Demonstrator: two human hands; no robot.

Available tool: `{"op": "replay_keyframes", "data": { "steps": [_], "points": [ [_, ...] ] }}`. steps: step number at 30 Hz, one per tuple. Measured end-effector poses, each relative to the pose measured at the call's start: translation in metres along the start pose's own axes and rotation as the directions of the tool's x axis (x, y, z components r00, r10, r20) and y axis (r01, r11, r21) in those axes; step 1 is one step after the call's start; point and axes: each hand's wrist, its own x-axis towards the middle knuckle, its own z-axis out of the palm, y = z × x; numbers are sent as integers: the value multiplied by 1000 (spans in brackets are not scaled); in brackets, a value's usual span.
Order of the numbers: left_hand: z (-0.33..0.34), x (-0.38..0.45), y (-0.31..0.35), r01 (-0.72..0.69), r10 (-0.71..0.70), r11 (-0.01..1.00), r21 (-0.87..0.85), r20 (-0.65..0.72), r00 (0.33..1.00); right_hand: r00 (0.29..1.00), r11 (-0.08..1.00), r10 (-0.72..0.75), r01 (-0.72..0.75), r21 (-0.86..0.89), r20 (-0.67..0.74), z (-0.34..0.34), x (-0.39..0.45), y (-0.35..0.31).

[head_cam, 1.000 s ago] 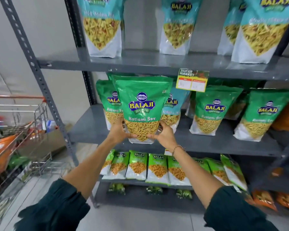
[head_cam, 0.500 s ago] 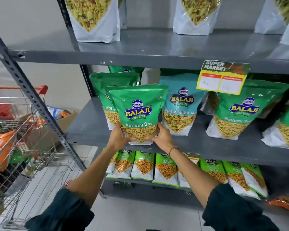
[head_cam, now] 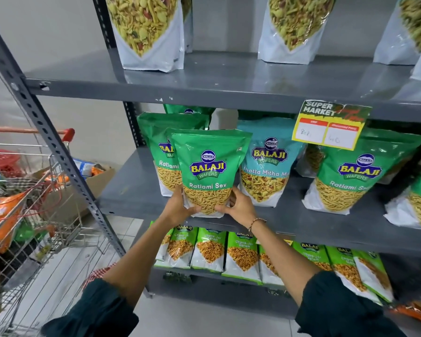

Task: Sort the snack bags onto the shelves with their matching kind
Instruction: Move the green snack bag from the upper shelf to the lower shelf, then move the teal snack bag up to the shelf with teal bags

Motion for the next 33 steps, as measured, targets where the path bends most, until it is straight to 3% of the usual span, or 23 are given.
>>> {"op": "replay_keyframes", "data": {
  "steps": [2, 4, 6, 8, 10, 14, 18, 21, 25, 28, 30, 31, 33],
  "points": [
    [1, -1, 0, 54, -54, 984, 170, -5, 999, 1000, 1000, 0, 0, -29, 1, -5, -5, 1],
    [6, -8, 5, 139, -113, 903, 407, -87, 990, 996, 999, 12, -15, -34, -91, -11, -13, 4],
    [16, -17, 17, 95, -113, 836, 541, -1, 994, 973, 997, 22, -37, -62, -230, -21, -23, 10],
    [35, -22, 31, -65, -48, 848, 526, 198, 979, 938, 995, 45, -72, -65, -343, -35, -34, 19],
    [59, -28, 51, -171, 34, 901, 399, 328, 944, 902, 993, 84, -113, -44, -424, -53, -43, 31],
    [99, -22, 81, -211, 161, 951, 228, 218, 963, 828, 976, 190, -217, 10, -528, -89, -49, 56],
    [125, -1, 104, -46, 11, 978, 202, 172, 985, 888, 963, 255, -270, 14, -382, -114, -30, 75],
    [138, 20, 113, 107, -114, 986, 128, 53, 992, 930, 962, 257, -272, -19, -262, -123, -8, 83],
    [146, 41, 101, 56, -49, 994, 95, -81, 995, 943, 957, 279, -289, -29, -183, -129, 17, 89],
    [154, 54, 88, 5, -6, 997, 74, 8, 1000, 967, 972, 230, -223, 70, -111, -132, 30, 98],
    [153, 58, 86, -24, 28, 998, -54, 71, 997, 979, 972, 194, -184, 145, -57, -131, 33, 101],
    [152, 60, 84, -86, 86, 996, -1, 43, 995, 981, 967, 187, -175, 187, -46, -130, 32, 101],
    [151, 63, 79, -100, 102, 993, -65, 26, 994, 981, 952, 185, -163, 259, -61, -129, 29, 99]
  ]
}}
